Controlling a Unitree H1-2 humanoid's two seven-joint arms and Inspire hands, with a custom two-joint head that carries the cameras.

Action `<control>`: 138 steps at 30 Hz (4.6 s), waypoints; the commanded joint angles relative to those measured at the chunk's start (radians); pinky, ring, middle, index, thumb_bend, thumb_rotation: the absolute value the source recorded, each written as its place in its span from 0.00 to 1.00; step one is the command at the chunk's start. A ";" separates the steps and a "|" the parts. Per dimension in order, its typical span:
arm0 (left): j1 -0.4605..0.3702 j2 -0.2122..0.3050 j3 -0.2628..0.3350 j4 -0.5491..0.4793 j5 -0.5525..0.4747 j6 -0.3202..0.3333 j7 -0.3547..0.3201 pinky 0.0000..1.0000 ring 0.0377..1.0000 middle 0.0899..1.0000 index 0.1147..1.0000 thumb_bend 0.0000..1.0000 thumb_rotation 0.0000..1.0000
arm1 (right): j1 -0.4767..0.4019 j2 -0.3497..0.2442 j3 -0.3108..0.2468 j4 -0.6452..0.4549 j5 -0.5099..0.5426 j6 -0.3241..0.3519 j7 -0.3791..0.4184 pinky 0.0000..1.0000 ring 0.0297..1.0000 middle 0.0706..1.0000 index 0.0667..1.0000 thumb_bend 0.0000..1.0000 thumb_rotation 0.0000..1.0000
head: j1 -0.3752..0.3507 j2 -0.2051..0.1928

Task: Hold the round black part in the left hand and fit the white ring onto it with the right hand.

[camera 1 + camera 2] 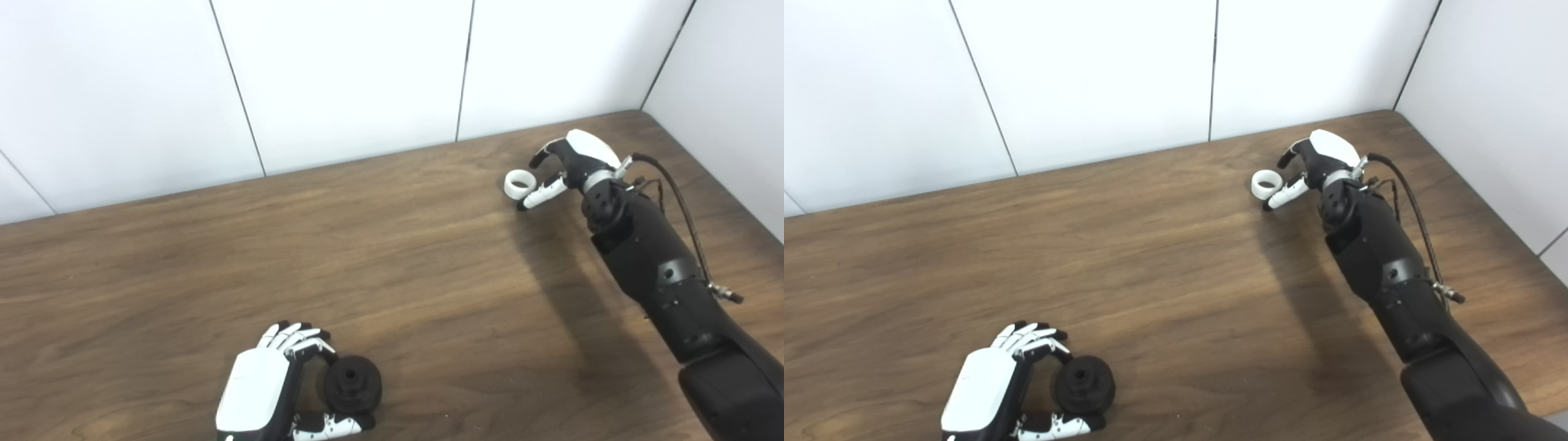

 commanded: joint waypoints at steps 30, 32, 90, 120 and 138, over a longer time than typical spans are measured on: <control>0.026 -0.006 -0.006 -0.038 0.032 0.035 -0.049 0.91 0.83 0.72 0.42 0.52 0.05 | -0.078 0.044 -0.119 -0.007 -0.108 -0.005 0.088 0.95 0.98 0.89 0.62 0.79 0.22 | 0.011 0.012; 0.028 -0.005 -0.006 -0.040 0.032 0.034 -0.049 0.91 0.83 0.72 0.42 0.52 0.05 | -0.079 0.045 -0.117 -0.008 -0.112 -0.005 0.092 0.94 0.98 0.89 0.62 0.79 0.22 | 0.012 0.016; 0.030 -0.013 -0.010 -0.060 0.045 0.043 -0.067 0.91 0.83 0.72 0.42 0.52 0.05 | -0.042 -0.008 -0.009 -0.037 -0.001 -0.025 -0.038 0.85 0.90 0.79 0.45 0.52 0.13 | 0.023 0.027; -0.005 -0.081 -0.055 -0.030 0.092 0.089 -0.088 0.94 0.85 0.74 0.42 0.52 0.05 | 0.022 0.007 0.093 -0.836 -0.123 -0.005 0.677 0.97 0.95 0.84 0.45 0.52 0.14 | 0.199 0.078; -0.014 -0.107 -0.081 -0.033 0.114 0.111 -0.081 0.94 0.85 0.74 0.42 0.52 0.05 | 0.160 0.151 0.124 -1.074 -0.116 -0.006 0.817 0.97 0.98 0.85 0.45 0.52 0.14 | 0.238 0.123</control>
